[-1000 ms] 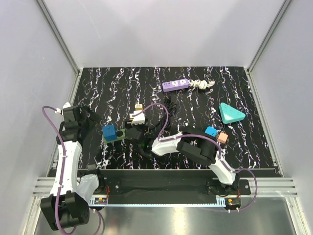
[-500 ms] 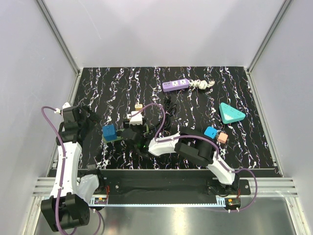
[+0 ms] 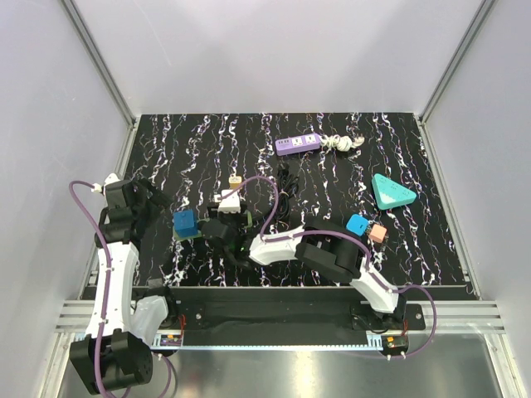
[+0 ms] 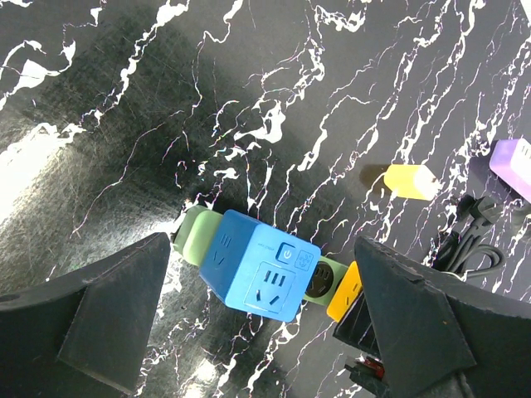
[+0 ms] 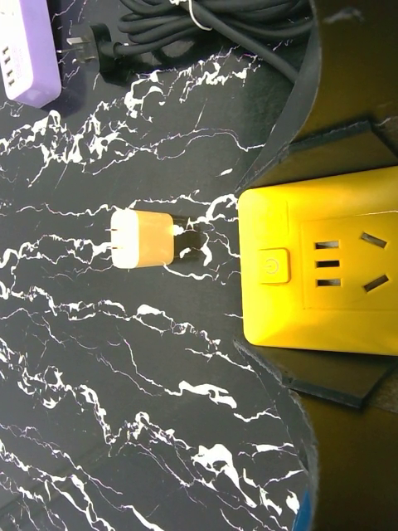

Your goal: Insert the plug

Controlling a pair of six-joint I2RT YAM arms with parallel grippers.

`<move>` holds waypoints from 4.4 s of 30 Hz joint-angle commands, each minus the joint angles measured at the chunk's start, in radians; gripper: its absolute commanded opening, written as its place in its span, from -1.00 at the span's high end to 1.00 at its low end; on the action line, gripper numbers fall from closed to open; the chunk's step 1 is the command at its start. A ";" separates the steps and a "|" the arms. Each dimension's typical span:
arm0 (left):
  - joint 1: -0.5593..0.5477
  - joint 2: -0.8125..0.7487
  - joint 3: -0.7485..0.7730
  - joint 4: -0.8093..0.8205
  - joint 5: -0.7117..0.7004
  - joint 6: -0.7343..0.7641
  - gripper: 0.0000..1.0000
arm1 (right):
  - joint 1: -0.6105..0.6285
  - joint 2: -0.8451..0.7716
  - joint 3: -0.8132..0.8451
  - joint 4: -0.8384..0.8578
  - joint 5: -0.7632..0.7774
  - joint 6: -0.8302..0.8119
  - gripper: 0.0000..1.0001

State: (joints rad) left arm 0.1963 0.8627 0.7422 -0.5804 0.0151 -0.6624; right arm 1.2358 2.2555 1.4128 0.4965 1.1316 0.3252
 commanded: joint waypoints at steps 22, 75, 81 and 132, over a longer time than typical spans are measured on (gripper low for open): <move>0.005 -0.019 0.002 0.057 0.019 0.010 -0.98 | -0.006 -0.224 -0.026 -0.479 -0.211 0.077 -0.99; 0.005 -0.021 -0.012 0.094 0.092 0.030 -0.98 | -0.144 -0.351 0.089 -0.734 -0.789 0.116 0.84; 0.006 -0.025 -0.015 0.096 0.091 0.035 -0.98 | -0.144 -0.272 0.028 -0.719 -0.831 0.176 0.90; -0.897 0.780 0.456 -0.070 -0.386 0.215 -0.05 | -0.343 -1.278 -0.730 -0.717 -0.667 0.341 0.35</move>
State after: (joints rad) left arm -0.7063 1.6138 1.1835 -0.6075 -0.2714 -0.4686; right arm 0.8948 0.9703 0.6708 -0.2520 0.4515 0.6380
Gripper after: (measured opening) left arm 0.528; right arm 0.328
